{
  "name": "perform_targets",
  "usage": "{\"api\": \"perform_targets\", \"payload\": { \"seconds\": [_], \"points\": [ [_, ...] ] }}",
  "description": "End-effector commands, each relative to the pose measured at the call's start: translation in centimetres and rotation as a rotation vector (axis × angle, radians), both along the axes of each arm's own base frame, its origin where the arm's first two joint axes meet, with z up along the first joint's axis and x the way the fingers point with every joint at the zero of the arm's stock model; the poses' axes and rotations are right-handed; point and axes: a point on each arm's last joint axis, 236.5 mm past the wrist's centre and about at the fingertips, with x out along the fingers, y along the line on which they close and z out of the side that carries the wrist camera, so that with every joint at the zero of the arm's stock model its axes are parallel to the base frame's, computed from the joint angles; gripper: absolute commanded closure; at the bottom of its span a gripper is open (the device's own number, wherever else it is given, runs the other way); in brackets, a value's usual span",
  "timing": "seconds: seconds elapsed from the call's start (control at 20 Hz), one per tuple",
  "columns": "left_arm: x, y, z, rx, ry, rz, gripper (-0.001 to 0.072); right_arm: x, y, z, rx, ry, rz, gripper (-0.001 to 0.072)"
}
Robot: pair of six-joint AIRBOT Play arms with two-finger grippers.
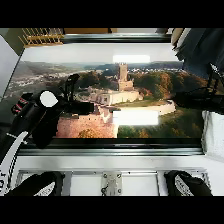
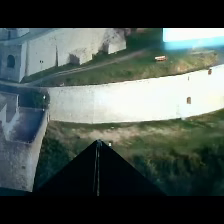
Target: Fold the clothes and pants, and hang the long-sleeved shirts on hangers.
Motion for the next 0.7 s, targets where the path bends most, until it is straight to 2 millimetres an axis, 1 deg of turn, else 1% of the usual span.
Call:
{"api": "perform_targets", "payload": {
  "seconds": [0.0,0.45,0.6,0.65],
  "points": [
    [0.0,0.0,0.0,0.0,-0.001,-0.001,0.07,0.0,0.0,0.0,0.001,0.0,0.001,0.0694],
    [0.0,0.0,0.0,0.0,-0.001,0.0,0.0699,0.0,0.0,0.0,0.001,0.0,0.001,0.0694],
    [0.4,0.0,0.1,0.008,-0.024,-0.003,0.07,0.0,0.0,0.0,0.001,0.0,0.001,0.0694],
    [1.2,0.7,0.1,0.045,-0.076,-0.021,0.0646,0.0,0.0,0.0,0.001,0.0,0.001,0.0694]
  ]
}}
